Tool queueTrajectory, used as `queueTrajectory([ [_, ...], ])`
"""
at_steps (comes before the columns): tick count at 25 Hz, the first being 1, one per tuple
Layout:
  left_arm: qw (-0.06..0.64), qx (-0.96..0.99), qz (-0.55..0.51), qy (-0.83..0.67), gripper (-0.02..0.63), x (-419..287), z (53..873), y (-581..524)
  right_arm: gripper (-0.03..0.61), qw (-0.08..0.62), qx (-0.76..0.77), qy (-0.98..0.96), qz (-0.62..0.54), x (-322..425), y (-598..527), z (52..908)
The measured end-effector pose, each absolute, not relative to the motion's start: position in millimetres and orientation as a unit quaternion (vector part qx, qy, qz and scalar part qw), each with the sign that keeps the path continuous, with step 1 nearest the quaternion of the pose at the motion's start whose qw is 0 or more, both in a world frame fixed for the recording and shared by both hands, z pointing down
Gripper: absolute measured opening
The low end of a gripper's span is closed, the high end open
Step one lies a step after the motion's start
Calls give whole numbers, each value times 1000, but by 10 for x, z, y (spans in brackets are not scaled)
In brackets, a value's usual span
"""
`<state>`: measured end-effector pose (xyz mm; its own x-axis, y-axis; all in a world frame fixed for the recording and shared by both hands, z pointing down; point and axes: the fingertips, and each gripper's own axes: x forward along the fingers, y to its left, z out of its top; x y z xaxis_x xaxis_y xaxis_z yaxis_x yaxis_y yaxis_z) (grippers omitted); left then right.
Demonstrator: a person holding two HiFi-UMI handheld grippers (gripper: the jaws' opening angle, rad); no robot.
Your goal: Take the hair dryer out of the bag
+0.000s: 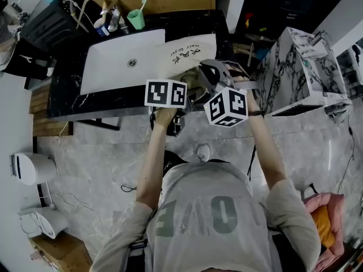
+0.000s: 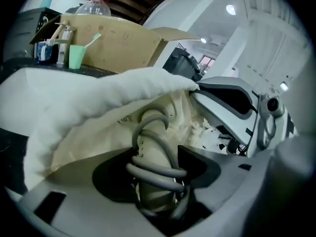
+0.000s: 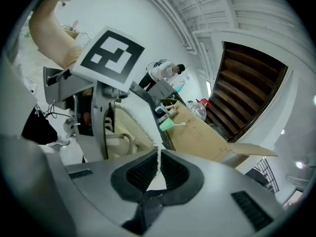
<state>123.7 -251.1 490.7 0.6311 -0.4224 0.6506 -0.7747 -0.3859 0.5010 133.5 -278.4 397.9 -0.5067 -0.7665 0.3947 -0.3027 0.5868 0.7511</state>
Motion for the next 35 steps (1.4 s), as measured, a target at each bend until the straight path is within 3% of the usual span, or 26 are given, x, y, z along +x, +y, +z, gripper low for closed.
queueTrajectory([
  [16, 378, 810, 239, -378, 276, 1159, 4863, -2114, 43, 373, 364, -792, -317, 1520, -2874, 3893],
  [35, 356, 831, 155, -399, 276, 895, 4399, -1493, 43, 377, 387, -779, -319, 1671, -2975, 3845],
])
